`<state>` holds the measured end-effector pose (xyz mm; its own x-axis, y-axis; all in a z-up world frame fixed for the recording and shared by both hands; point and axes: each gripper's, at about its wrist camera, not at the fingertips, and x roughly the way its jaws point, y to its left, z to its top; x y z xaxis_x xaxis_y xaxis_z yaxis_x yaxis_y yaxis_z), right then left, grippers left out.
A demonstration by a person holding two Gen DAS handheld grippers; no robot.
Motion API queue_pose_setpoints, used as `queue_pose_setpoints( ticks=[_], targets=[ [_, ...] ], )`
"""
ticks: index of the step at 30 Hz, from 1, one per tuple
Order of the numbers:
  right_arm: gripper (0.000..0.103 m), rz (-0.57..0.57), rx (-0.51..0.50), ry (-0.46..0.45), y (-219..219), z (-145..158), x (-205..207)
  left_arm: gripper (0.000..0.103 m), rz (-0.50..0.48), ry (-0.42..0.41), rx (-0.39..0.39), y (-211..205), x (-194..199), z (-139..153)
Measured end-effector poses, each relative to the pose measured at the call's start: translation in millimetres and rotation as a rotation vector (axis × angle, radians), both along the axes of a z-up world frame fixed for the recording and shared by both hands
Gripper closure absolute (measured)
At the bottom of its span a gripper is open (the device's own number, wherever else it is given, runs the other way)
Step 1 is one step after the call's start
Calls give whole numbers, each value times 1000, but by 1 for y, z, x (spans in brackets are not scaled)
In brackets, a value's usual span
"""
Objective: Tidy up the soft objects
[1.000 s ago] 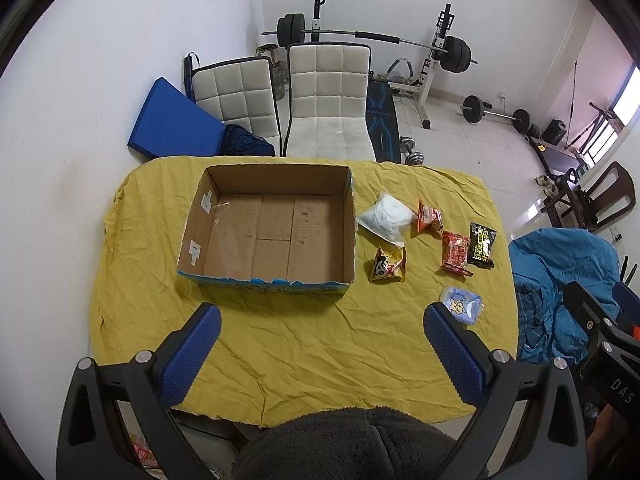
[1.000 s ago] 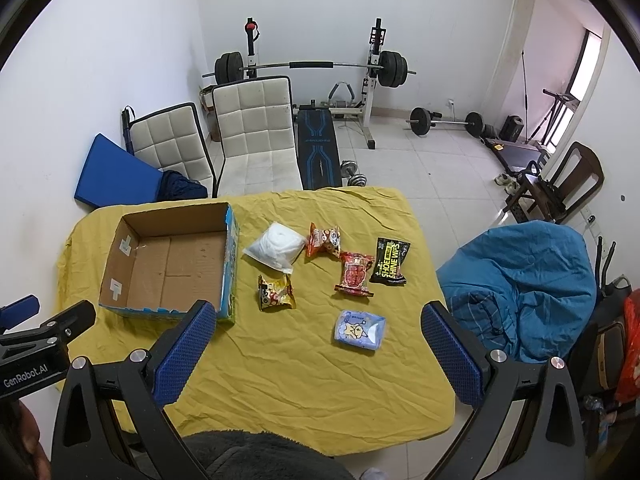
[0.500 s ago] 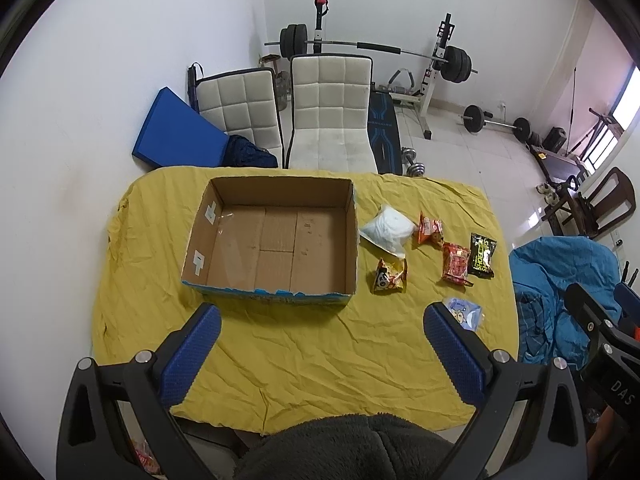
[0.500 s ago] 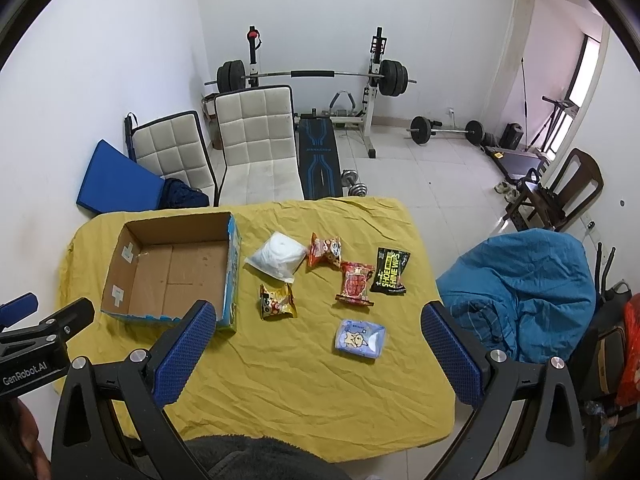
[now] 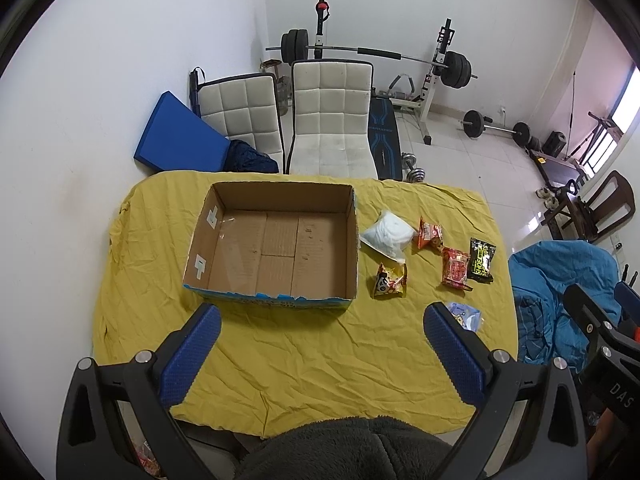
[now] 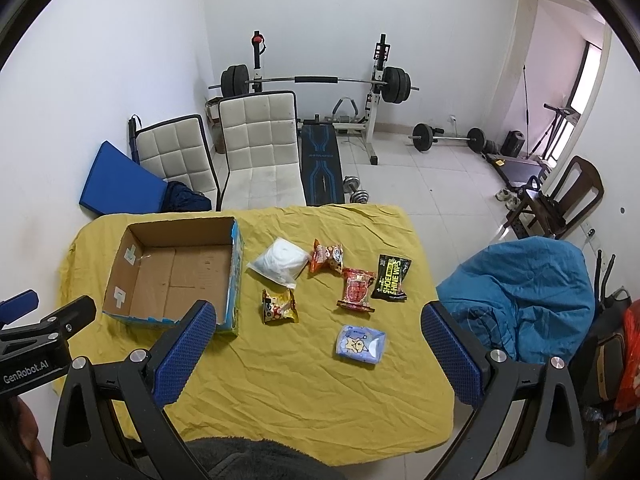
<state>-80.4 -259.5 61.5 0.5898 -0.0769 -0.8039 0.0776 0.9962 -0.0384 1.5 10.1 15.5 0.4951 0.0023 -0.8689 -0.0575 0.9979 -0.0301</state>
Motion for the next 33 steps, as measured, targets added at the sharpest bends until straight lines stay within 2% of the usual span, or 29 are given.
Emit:
queue_pose_setpoints(
  ticks=[24,28,33],
  targets=[
    [0,10,13,9,1,-2,2,0,-1,2,3,0,0,-1],
    [0,-20,29,36,-13,-13,10,0,-10,11,2,-4,6,-5],
    [0,-102,25,80,-56,-37,34,0,-37,34,21,-25,33,-23]
  ],
)
